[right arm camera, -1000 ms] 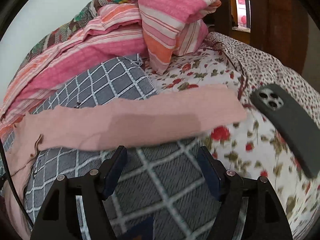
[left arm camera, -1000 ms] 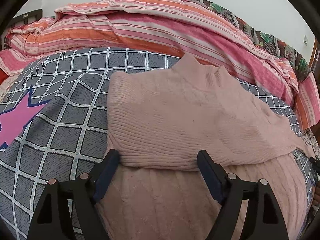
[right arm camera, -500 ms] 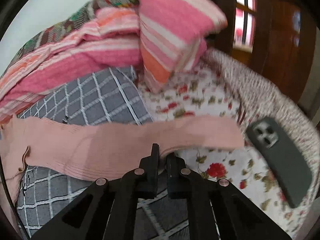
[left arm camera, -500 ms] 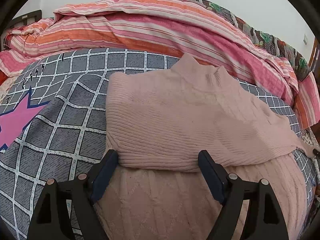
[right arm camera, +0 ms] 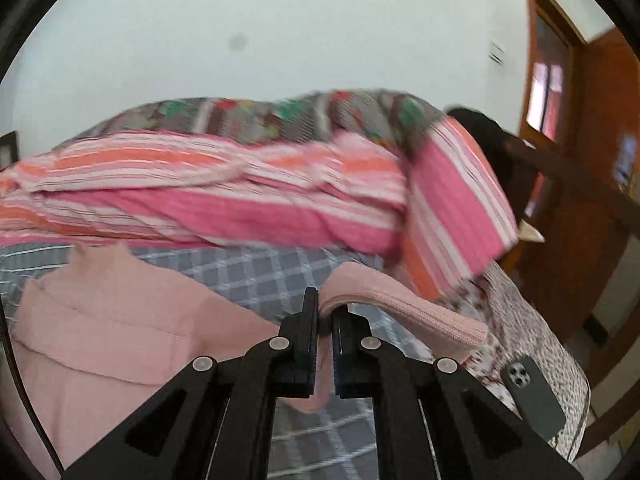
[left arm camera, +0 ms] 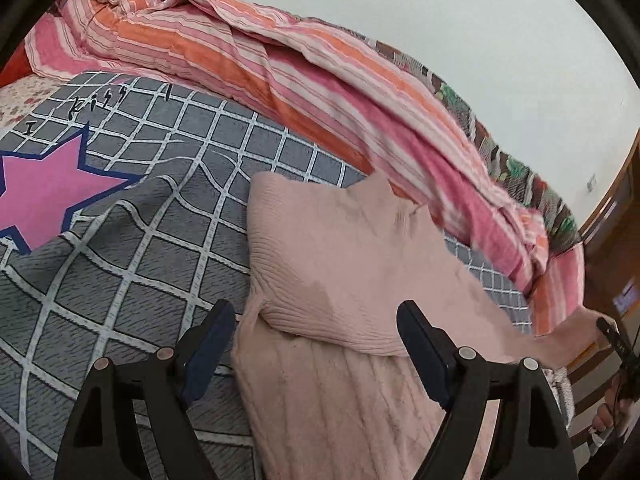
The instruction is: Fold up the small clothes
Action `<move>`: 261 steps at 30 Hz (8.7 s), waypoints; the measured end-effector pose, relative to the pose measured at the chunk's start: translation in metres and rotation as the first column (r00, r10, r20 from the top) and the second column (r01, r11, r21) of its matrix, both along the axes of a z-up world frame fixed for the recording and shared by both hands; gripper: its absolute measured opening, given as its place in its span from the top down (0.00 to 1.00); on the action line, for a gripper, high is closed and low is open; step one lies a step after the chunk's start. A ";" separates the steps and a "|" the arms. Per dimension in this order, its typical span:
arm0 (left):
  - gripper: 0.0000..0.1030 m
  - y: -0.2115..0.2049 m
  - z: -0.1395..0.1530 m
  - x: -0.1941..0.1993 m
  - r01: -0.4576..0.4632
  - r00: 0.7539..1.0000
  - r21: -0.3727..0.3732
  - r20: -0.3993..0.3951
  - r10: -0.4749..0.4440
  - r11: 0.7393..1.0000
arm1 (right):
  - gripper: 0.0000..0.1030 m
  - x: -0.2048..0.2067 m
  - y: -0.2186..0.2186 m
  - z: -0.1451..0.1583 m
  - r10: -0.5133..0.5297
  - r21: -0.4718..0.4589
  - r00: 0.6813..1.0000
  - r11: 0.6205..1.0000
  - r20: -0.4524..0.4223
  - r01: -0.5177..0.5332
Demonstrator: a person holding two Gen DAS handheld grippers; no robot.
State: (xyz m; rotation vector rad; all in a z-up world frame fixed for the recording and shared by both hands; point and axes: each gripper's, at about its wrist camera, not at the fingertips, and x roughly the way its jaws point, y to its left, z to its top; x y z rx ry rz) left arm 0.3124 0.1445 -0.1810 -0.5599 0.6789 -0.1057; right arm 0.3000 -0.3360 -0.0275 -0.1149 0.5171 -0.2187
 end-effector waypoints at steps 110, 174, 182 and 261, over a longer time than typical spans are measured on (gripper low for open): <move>0.72 -0.030 -0.025 0.054 -0.010 0.997 0.040 -0.078 0.013 0.999 | 0.84 0.083 0.048 -0.156 0.141 0.383 0.962 0.923 -0.235 -0.042; 0.53 -0.074 -0.017 0.075 0.048 0.991 0.413 -0.132 0.008 0.910 | 0.60 0.081 0.058 -0.161 0.139 0.324 0.955 0.945 -0.260 -0.049; 0.48 -0.076 -0.016 0.075 0.061 0.991 0.417 -0.134 -0.005 0.907 | 0.59 0.081 0.057 -0.161 0.139 0.324 0.955 0.945 -0.261 -0.049; 0.88 -0.040 -0.018 0.065 -0.047 0.993 0.261 -0.090 0.072 0.964 | 0.52 0.071 0.053 -0.157 0.122 0.334 0.967 0.942 -0.223 -0.042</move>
